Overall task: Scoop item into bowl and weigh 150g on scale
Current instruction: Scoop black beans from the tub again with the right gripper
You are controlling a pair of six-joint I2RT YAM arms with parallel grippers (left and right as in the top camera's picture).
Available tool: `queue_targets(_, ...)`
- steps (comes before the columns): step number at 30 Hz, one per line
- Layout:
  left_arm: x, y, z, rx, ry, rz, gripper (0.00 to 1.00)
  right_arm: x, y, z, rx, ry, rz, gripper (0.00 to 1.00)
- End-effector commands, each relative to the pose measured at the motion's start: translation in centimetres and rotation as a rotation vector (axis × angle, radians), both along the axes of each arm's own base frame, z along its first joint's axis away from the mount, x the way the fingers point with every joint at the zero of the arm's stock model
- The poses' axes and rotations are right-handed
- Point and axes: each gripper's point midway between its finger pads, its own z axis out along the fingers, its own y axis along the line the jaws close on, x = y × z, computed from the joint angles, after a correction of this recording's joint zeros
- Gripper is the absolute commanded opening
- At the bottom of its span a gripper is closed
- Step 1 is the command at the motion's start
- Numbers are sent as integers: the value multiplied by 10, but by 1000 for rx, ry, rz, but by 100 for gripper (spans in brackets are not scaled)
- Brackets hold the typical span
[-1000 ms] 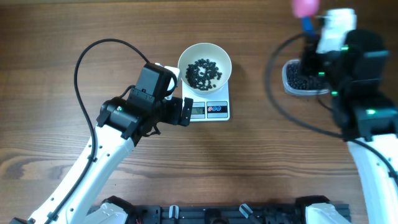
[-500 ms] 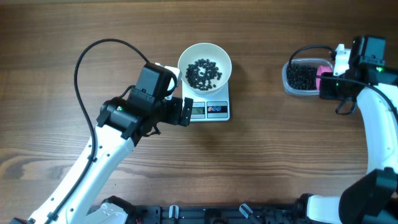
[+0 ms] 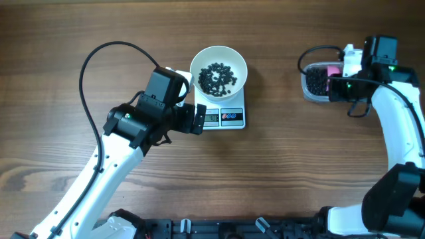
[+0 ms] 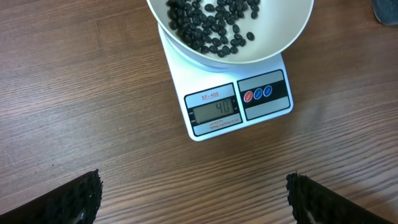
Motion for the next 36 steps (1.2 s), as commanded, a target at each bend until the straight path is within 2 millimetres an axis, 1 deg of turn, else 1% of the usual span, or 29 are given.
queue_targets(1, 1, 1, -1, -2, 3, 11, 100, -1, 27, -6, 107, 8, 86, 4)
queue_targets(3, 1, 1, -1, -2, 3, 11, 100, -8, 28, -6, 90, 23, 150, 4)
queue_targets(6, 1, 1, -1, -2, 3, 11, 100, -15, 29, -3, 78, 31, 196, 4)
queue_targets(8, 1, 1, -1, -2, 3, 11, 100, -15, 29, -3, 78, 30, 210, 4)
queue_targets(10, 1, 1, -1, -2, 3, 11, 100, -15, 32, 0, 125, 12, 242, 4)
queue_targets(13, 1, 1, -1, -2, 3, 11, 100, -16, 14, 2, 166, -6, 183, 4)
queue_targets(15, 1, 1, -1, -2, 3, 11, 100, -16, 13, 6, 225, -33, 184, 4)
queue_targets(17, 1, 1, -1, -2, 3, 11, 100, -17, 9, 5, 231, -30, 172, 4)
queue_targets(22, 1, 1, -1, -2, 3, 11, 100, -16, 12, -8, 292, 0, 163, 4)
queue_targets(25, 1, 1, -1, -1, 3, 11, 100, -16, 4, -5, 317, -15, 131, 4)
queue_targets(27, 1, 1, -1, -2, 3, 11, 100, -18, -5, -5, 330, -22, 102, 4)
queue_targets(30, 1, 1, -1, -2, 3, 11, 100, -17, -5, -1, 396, -44, 91, 4)
queue_targets(32, 1, 1, -1, -2, 3, 11, 100, -18, -5, -8, 416, -21, 80, 4)
queue_targets(36, 1, 1, -1, -2, 3, 11, 100, -18, -4, -14, 471, -9, 69, 4)
